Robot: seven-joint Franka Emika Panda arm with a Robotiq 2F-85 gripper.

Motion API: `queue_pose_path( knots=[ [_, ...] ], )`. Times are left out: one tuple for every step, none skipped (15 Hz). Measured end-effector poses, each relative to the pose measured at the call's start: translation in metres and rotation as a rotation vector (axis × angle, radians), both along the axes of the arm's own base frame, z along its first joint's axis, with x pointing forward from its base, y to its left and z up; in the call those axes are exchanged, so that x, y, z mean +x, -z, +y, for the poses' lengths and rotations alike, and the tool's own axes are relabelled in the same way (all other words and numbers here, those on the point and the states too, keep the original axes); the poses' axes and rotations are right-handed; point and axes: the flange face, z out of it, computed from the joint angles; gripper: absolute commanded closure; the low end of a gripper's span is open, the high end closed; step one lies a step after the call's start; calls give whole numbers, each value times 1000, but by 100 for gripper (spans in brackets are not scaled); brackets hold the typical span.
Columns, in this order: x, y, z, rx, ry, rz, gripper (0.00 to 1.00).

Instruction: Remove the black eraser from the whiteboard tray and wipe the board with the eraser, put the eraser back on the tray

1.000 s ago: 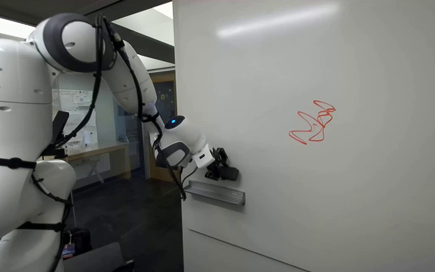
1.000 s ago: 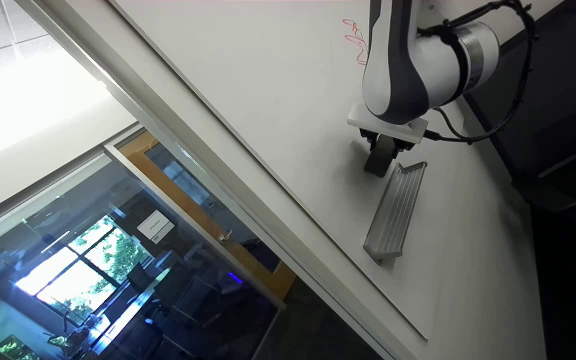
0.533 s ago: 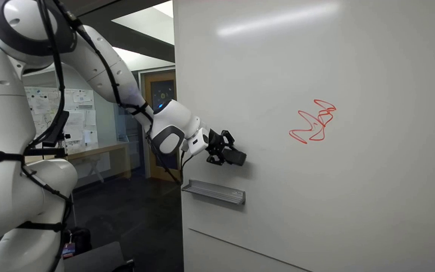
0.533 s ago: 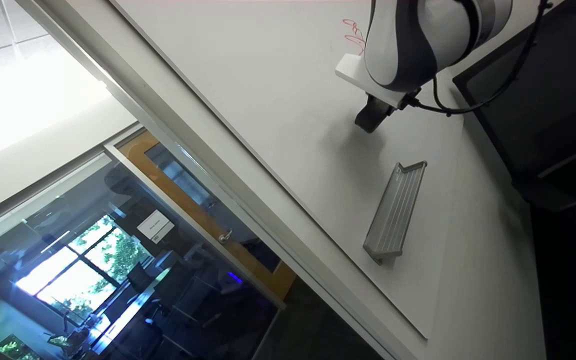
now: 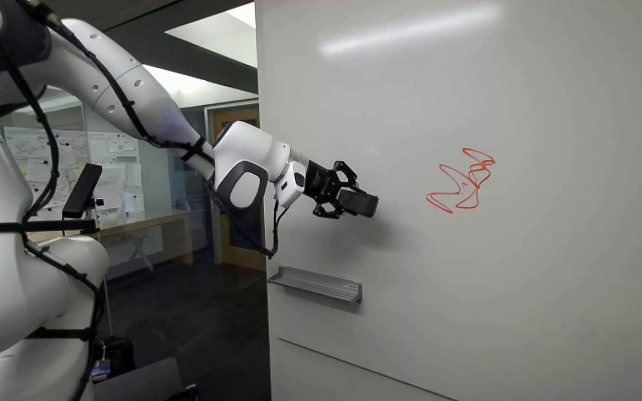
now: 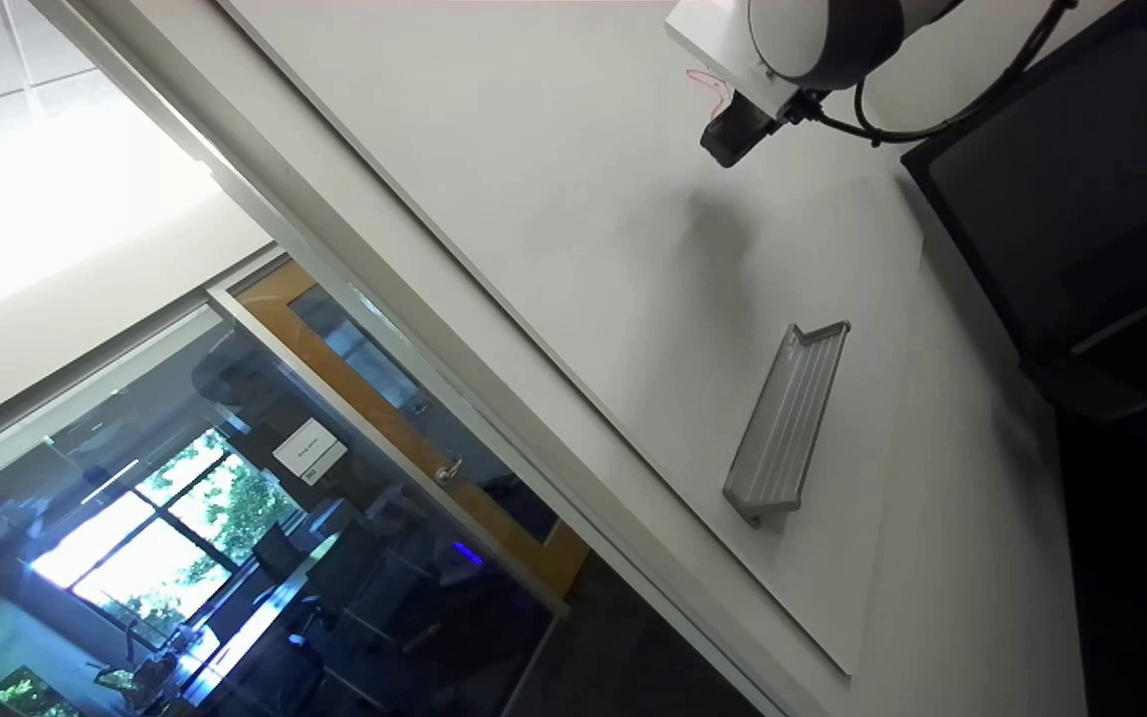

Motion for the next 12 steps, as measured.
queue_pose_path(
  knots=[
    [2,-3,1,-25,-25,-3,45],
    [6,-7,6,-48,-60,-7,45],
    [9,-10,12,-56,-84,-12,45],
    [10,-13,16,-60,-96,-17,45],
    [11,-14,18,-63,-101,-20,45],
    [11,-15,18,-63,-102,-21,70],
    [11,-15,18,-63,-101,-21,70],
    [11,-14,18,-63,-101,-20,70],
    [12,-15,15,-64,-96,-20,70],
    [13,-17,10,-64,-85,-26,70],
    [15,-23,2,-63,-68,-38,70],
    [18,-32,-9,-61,-45,-56,70]
  ],
)
